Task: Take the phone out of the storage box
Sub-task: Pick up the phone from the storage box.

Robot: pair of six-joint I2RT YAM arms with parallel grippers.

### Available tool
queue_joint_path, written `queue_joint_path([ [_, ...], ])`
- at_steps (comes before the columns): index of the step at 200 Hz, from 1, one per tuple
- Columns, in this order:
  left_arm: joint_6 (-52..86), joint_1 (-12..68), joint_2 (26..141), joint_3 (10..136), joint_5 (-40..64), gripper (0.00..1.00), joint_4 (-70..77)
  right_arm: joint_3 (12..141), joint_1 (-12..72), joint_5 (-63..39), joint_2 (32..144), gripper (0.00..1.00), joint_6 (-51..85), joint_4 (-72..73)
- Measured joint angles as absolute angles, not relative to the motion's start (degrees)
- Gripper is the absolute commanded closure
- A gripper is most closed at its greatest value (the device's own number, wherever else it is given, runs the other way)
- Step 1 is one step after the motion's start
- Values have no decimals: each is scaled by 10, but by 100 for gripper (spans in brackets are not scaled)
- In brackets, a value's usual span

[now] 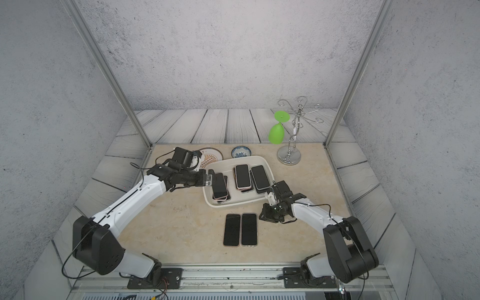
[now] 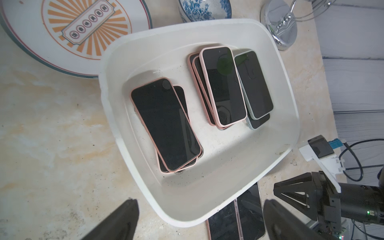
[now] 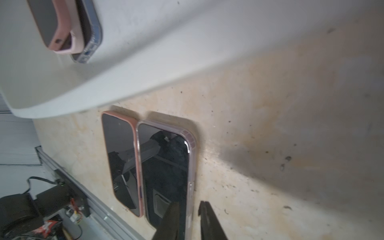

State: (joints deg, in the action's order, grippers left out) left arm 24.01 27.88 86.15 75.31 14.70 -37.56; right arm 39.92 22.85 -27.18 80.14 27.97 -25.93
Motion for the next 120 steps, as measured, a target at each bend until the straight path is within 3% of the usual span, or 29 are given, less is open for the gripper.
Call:
queue_joint_path([
  [120,257,308,1017,838,86,2,-426,371,303,-269,853,100,316,-216],
])
